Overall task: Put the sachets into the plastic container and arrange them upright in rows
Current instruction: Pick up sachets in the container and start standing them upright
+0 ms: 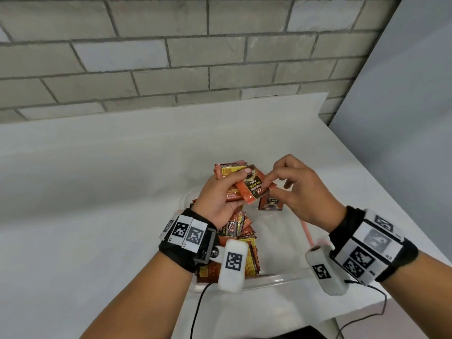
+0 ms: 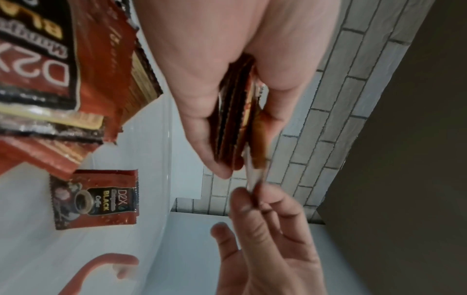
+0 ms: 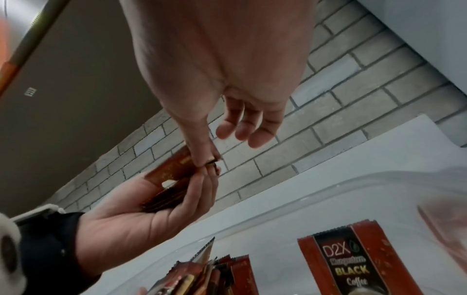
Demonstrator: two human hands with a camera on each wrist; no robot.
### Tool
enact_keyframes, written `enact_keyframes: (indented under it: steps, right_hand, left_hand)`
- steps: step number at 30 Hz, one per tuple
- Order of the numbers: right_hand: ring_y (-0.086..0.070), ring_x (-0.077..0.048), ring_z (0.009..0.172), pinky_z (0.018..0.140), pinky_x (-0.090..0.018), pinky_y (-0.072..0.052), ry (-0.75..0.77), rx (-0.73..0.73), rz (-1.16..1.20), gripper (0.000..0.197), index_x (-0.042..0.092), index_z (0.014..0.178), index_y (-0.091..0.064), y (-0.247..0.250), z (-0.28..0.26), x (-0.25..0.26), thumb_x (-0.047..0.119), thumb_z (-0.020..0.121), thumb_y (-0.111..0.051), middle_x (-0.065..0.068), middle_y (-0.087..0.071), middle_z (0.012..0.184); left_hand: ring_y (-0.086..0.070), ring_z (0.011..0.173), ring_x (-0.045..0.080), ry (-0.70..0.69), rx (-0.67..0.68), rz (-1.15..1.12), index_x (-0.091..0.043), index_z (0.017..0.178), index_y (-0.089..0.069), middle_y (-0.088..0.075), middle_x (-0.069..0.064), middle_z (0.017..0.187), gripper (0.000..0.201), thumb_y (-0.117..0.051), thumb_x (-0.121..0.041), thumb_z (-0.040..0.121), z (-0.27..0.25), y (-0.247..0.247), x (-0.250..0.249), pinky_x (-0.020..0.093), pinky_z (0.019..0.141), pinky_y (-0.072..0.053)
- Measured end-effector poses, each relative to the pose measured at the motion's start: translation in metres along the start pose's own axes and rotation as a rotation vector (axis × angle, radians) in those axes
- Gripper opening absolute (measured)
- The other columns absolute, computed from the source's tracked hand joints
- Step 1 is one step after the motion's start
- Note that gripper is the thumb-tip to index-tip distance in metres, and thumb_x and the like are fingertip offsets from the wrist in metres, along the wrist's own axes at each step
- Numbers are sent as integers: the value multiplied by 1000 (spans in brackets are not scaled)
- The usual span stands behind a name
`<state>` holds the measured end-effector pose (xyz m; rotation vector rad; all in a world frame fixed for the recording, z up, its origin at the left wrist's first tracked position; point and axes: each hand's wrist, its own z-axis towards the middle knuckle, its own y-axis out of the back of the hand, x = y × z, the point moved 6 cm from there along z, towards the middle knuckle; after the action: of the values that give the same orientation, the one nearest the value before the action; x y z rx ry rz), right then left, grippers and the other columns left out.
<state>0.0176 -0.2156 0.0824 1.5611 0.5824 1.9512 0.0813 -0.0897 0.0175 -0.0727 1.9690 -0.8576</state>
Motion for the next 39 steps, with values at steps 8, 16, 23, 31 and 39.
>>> enact_keyframes:
  steps: [8, 16, 23, 31, 39]
  right_hand:
    - [-63, -15, 73, 62, -35, -57, -504, 61, 480, 21, 19, 115, -52, -5, -12, -19, 21, 94, -55, -13, -64, 102]
    - [-62, -15, 59, 52, -29, -56, -615, -37, 710, 8, 8, 94, -56, 1, -6, -25, 2, 91, -58, -12, -65, 74]
    - [-60, -15, 65, 59, -22, -56, -521, -76, 658, 8, 6, 95, -61, 14, 6, -27, 1, 90, -59, -15, -60, 87]
    - [-59, -17, 74, 61, -15, -43, -244, 226, -418, 9, 12, 97, -63, 23, 25, -46, 8, 88, -62, -2, -64, 88]
    - [-58, -23, 96, 67, -28, -38, -206, 540, -890, 21, 21, 107, -68, -16, 30, -59, 18, 92, -54, -5, -65, 107]
  left_hand:
    - [-67, 92, 25, -109, -80, -1, -6, 115, -60, -69, 11, 100, 27, -59, -3, 88, 1, -2, -8, 40, 82, -54]
    - [-67, 89, 25, -101, 28, 154, -8, 104, -64, -70, 11, 97, 19, -59, 1, 88, -4, -11, -4, 40, 80, -55]
    - [-65, 81, 19, -143, 47, 222, -12, 95, -65, -69, 4, 86, 14, -63, -3, 85, -10, -15, -10, 34, 74, -55]
    - [-61, 70, 17, -132, -100, 103, -10, 93, -60, -60, 5, 76, 7, -64, -9, 87, -11, 13, -18, 32, 70, -52]
    - [-61, 72, 18, -112, -122, 108, -8, 103, -58, -60, 5, 80, 19, -66, -11, 86, -11, 22, -13, 29, 62, -55]
